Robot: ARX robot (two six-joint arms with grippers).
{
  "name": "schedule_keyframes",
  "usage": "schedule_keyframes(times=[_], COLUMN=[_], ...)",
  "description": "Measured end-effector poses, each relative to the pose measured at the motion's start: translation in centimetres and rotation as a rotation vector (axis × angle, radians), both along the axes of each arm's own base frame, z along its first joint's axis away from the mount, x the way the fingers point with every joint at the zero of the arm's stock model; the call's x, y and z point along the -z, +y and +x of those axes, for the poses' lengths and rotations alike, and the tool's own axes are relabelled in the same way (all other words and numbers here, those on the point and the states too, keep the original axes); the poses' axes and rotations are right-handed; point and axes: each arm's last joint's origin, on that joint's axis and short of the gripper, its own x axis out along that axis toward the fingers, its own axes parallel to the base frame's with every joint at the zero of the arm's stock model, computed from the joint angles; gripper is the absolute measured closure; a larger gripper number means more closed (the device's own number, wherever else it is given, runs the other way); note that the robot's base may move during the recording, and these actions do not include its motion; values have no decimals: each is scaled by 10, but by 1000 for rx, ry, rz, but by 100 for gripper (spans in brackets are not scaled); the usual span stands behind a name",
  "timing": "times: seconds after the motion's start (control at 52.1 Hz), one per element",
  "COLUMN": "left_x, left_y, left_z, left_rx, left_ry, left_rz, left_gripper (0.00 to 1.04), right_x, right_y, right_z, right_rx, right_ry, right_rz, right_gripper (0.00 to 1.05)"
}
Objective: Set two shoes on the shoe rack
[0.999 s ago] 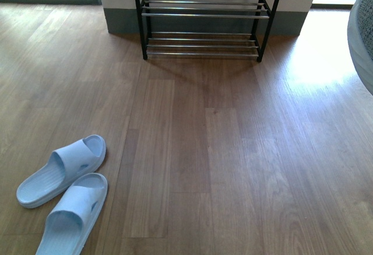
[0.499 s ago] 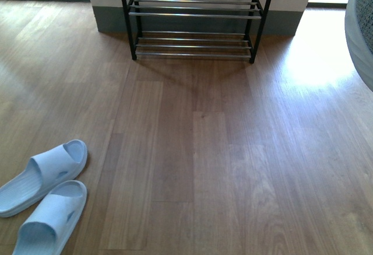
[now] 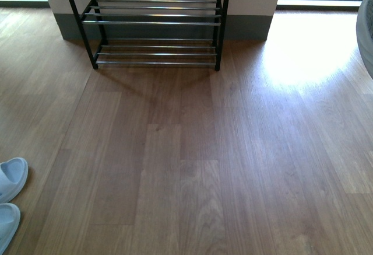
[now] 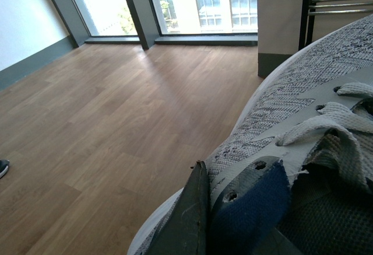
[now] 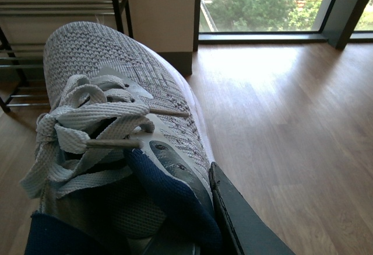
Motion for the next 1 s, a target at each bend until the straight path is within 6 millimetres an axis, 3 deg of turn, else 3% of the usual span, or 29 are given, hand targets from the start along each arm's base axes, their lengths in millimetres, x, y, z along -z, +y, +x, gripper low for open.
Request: schedule_keyframes(times=[0.999], left_x=[0], left_y=[0], left_z=[0], left_rx=[-1], left_ry=[0], left_rz=[0], left_gripper=[103], right_x=[0], right_y=[1], right_z=[0], right_rx=[-12], right_ry=[1], right_rz=[2], right_gripper=[103])
